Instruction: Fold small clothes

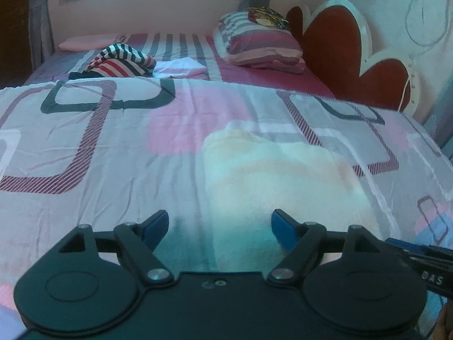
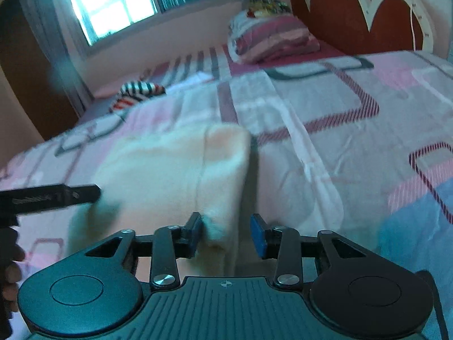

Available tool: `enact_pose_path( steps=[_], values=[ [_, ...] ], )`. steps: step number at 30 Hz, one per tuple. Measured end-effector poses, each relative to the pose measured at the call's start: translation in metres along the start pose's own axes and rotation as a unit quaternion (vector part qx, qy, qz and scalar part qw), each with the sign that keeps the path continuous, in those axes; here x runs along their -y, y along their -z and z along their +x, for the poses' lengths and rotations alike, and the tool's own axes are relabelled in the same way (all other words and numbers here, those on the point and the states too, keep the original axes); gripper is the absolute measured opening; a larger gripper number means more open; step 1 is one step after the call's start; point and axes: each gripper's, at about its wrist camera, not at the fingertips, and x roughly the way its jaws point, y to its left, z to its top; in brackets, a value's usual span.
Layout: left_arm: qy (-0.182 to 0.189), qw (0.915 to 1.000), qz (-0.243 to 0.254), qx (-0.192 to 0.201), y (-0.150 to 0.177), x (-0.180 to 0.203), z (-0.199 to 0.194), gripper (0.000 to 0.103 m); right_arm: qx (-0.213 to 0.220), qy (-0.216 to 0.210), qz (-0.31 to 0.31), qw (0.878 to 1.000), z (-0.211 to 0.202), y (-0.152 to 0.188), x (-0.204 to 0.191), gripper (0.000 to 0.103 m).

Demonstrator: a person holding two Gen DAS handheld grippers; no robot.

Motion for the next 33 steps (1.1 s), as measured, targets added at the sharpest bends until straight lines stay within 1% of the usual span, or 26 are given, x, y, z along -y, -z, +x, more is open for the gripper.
enact_pose_path(
  steps=[3, 4, 7, 9, 12, 16, 17, 19, 21, 23, 24, 27, 33],
  values=[
    [-0.003, 1.0, 0.007, 0.0, 0.0, 0.001, -0.001, 0.079, -0.005, 0.008, 0.017, 1.0, 0.004, 0.0, 0.006, 0.038],
    [-0.003, 1.0, 0.004, -0.001, -0.001, 0.001, -0.004, 0.077, -0.004, 0.008, 0.021, 1.0, 0.001, 0.0, 0.006, 0.038],
    [0.01, 0.9999, 0.006, -0.002, 0.003, -0.001, -0.018, 0.077, 0.011, -0.007, 0.012, 1.0, -0.019, 0.003, -0.002, 0.038],
    [0.016, 0.9998, 0.008, -0.007, 0.011, -0.002, -0.023, 0.078, 0.009, -0.02, 0.004, 1.0, -0.03, 0.01, -0.007, 0.038],
    [0.023, 0.9995, 0.006, -0.022, 0.029, -0.005, -0.025, 0.078, -0.006, -0.022, -0.002, 1.0, -0.035, 0.028, -0.012, 0.038],
    [0.033, 0.9982, -0.005, -0.05, 0.053, -0.01, -0.019, 0.081, -0.04, -0.007, 0.001, 0.999, -0.028, 0.055, -0.009, 0.038],
    [0.034, 0.9981, -0.007, -0.051, 0.058, -0.01, -0.019, 0.081, -0.04, -0.007, 0.006, 0.999, -0.028, 0.06, -0.007, 0.038],
    [0.035, 0.9982, 0.0, -0.049, 0.063, -0.009, -0.026, 0.081, -0.038, -0.007, 0.022, 0.999, -0.035, 0.062, -0.005, 0.038],
    [0.041, 0.9976, 0.005, -0.056, 0.069, -0.007, -0.032, 0.079, -0.032, -0.009, 0.026, 0.999, -0.045, 0.064, -0.006, 0.038],
    [0.045, 0.9971, 0.015, -0.06, 0.075, -0.005, -0.036, 0.079, -0.043, -0.004, 0.023, 0.999, -0.048, 0.07, -0.007, 0.038],
    [0.044, 0.997, 0.021, -0.061, 0.078, -0.004, -0.037, 0.08, -0.053, -0.002, 0.021, 0.998, -0.048, 0.075, -0.008, 0.038],
    [0.04, 0.9969, 0.025, -0.063, 0.082, -0.002, -0.04, 0.08, -0.054, 0.007, 0.028, 0.998, -0.053, 0.079, -0.008, 0.038],
    [0.024, 0.9975, 0.027, -0.06, 0.085, 0.002, -0.046, 0.08, -0.042, 0.03, 0.031, 0.998, -0.069, 0.088, -0.017, 0.038]
  ],
)
